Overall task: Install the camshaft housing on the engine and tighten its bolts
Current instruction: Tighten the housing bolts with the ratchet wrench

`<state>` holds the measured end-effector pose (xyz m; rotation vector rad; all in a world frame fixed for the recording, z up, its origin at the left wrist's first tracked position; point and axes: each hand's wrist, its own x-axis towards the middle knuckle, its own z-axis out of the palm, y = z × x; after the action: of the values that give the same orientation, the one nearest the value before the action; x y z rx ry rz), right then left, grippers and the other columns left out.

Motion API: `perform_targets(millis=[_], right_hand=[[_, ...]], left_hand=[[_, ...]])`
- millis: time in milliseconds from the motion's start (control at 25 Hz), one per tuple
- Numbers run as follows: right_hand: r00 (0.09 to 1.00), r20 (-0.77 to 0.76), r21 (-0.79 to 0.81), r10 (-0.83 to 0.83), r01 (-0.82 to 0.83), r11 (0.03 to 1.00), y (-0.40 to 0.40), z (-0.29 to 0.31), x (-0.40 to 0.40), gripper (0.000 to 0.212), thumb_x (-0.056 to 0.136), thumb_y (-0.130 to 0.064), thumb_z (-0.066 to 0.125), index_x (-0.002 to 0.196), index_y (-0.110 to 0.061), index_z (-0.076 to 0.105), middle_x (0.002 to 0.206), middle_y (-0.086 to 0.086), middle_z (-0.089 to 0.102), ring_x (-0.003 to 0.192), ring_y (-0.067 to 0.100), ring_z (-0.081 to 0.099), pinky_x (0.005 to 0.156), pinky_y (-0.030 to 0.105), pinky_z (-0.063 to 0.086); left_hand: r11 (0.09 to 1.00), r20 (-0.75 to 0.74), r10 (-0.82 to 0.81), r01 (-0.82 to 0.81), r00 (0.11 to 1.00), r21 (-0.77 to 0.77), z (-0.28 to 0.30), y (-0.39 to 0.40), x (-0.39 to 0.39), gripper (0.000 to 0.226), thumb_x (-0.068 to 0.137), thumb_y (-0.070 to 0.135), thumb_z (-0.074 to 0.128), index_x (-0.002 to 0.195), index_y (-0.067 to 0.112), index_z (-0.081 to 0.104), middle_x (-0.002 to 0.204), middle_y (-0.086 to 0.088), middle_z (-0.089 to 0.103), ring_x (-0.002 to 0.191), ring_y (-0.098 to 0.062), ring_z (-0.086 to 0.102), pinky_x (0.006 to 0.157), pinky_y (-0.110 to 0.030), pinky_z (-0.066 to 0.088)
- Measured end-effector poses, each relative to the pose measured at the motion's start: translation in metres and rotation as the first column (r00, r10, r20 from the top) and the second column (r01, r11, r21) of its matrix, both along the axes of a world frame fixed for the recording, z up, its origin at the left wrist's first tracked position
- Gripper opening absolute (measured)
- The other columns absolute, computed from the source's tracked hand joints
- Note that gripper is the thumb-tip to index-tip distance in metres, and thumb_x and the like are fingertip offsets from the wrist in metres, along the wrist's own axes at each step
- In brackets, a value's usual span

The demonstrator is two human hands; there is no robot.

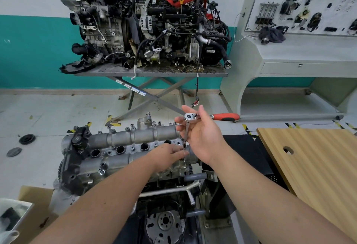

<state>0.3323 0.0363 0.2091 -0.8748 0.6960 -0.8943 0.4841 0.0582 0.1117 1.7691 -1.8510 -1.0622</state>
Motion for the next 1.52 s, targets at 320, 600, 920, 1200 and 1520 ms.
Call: perform_targets(millis=[320,600,920,1200,1520], right_hand=[[0.991,-0.058,-0.117,-0.123,0.116,0.986,0.006,-0.001,0.002,0.024,0.104,-0.035,0.046,0.119,-0.031,0.066,0.112,-0.003,0.074,0.092,0.015,0.067,0.081,0.031,0.051],[0.785,-0.169,-0.947,-0.597,0.039,0.319,0.015,-0.024,0.021,0.028,0.098,-0.019,0.057,0.122,-0.016,0.069,0.144,0.003,0.053,0.131,0.02,0.051,0.108,0.03,0.043],[0.402,-0.386,-0.69,-0.831,-0.723,-0.03,-0.003,0.008,0.011,0.039,0.098,-0.042,0.043,0.116,-0.013,0.062,0.095,0.006,0.058,0.078,0.027,0.053,0.065,0.039,0.045],[0.211,-0.862,-0.488,-0.461,-0.591,0.643,-0.014,0.048,0.019,0.029,0.101,-0.029,0.038,0.093,-0.011,0.059,0.074,0.004,0.066,0.071,0.027,0.065,0.065,0.04,0.053],[0.993,0.032,0.223,-0.113,0.103,0.969,0.009,0.026,0.011,0.006,0.097,-0.011,0.047,0.091,-0.012,0.044,0.068,0.003,0.065,0.073,0.023,0.066,0.068,0.031,0.052]], left_hand=[[1.0,0.003,-0.008,0.008,1.0,-0.015,-0.004,-0.002,0.001,0.033,0.097,0.057,0.048,0.078,0.035,0.06,0.058,0.016,0.06,0.049,0.0,0.055,0.054,-0.025,0.046],[0.999,0.04,-0.026,0.027,0.999,-0.029,-0.014,-0.007,0.001,0.035,0.076,0.065,0.038,0.077,0.043,0.065,0.074,0.011,0.068,0.06,0.002,0.056,0.064,-0.025,0.051],[1.0,0.074,0.001,0.0,0.997,-0.019,-0.012,-0.007,0.003,0.026,0.097,0.059,0.046,0.089,0.041,0.062,0.082,0.008,0.067,0.071,-0.005,0.061,0.064,-0.027,0.049],[1.0,-0.04,0.025,-0.024,0.999,0.013,-0.003,0.0,-0.001,0.041,0.098,0.054,0.051,0.064,0.032,0.054,0.049,0.015,0.052,0.044,-0.006,0.048,0.048,-0.023,0.043],[1.0,-0.052,0.004,-0.004,0.999,0.01,-0.004,0.0,-0.003,0.022,0.098,0.05,0.054,0.093,0.033,0.067,0.064,0.008,0.057,0.043,0.001,0.047,0.049,-0.022,0.041]])
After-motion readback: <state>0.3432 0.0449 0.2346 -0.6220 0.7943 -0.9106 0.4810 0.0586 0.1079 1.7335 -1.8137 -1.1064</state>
